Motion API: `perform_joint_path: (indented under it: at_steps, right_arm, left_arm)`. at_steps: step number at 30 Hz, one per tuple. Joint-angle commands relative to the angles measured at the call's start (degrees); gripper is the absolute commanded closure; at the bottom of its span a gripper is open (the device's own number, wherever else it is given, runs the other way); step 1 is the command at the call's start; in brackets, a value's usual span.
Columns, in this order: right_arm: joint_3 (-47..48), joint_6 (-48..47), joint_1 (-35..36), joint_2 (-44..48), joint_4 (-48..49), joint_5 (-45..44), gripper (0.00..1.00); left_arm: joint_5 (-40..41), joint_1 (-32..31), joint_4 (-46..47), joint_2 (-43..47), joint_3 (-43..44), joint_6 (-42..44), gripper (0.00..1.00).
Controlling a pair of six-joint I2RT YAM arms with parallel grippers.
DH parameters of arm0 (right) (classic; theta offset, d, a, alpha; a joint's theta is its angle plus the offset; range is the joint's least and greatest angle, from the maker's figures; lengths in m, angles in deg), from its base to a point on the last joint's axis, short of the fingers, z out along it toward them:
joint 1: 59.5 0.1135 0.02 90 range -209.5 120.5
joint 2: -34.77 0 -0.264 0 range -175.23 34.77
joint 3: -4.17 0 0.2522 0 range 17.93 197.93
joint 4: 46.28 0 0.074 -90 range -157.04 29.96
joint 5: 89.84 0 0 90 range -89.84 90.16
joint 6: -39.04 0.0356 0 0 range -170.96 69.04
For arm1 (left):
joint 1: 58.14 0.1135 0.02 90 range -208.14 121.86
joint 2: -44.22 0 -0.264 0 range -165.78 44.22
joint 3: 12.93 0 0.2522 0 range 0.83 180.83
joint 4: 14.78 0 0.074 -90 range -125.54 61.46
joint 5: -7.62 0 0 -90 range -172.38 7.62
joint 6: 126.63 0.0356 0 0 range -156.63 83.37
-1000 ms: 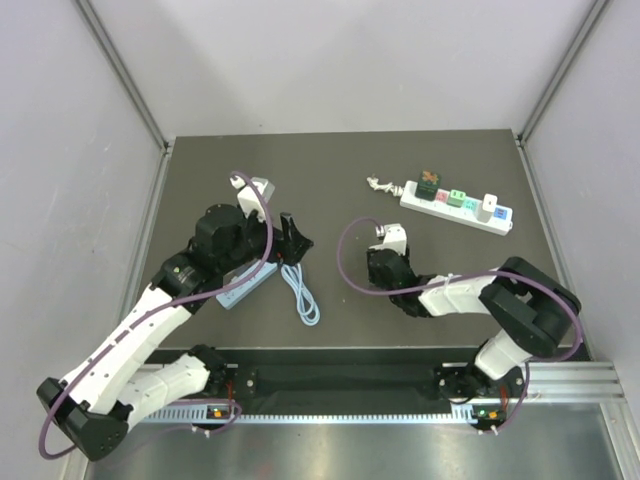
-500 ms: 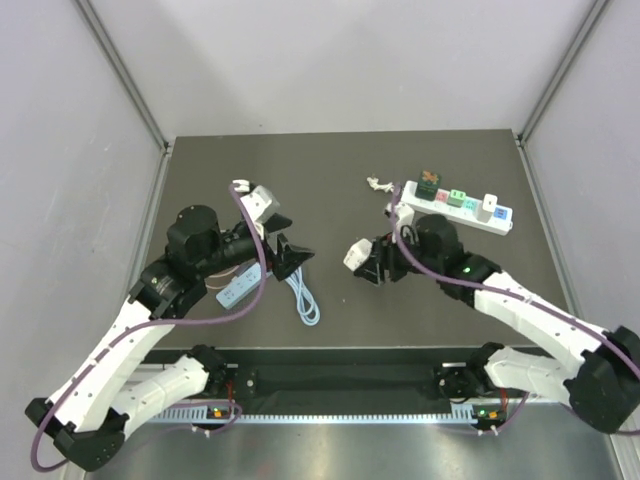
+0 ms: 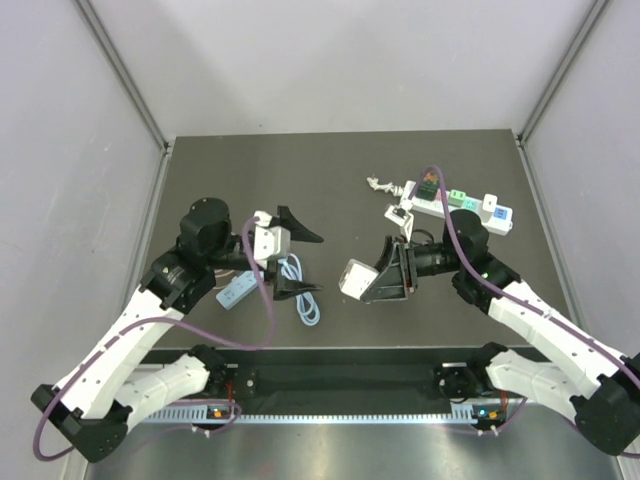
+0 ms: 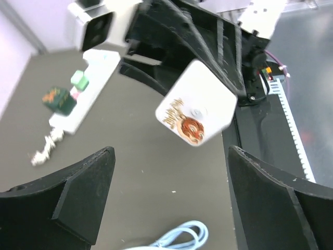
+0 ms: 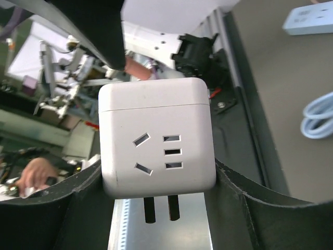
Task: Insert the plug
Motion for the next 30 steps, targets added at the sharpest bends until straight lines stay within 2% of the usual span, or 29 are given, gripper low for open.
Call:
perform_joint_path:
  at_steps: [1,4,12,20,30]
  right_arm:
    - [1.48,8.59,0.12,1.37,10.25,6.73,1.0]
    - [2.27,10.79,0.21,1.11,11.49,7.61,1.0]
    - [3.5,15.71,4.16,-3.36,17.65,7.61,1.0]
    - [5.08,17.91,6.8,-7.41,21.34,6.73,1.0]
    - [5.96,18.27,7.15,-9.09,22.31,6.73,1.0]
  left_arm:
    - [-7.41,-0.13,8.08,3.22,-2.19,6.7,0.07]
    - [-10.75,-0.3,11.35,1.91,-2.28,4.94,0.11]
    - [-12.17,-3.29,12.77,-2.66,-2.19,4.67,0.17]
    - [-12.43,-6.02,12.94,-1.61,-4.29,5.9,0.17]
    - [-14.02,-6.11,5.3,-1.78,-3.42,10.65,0.11]
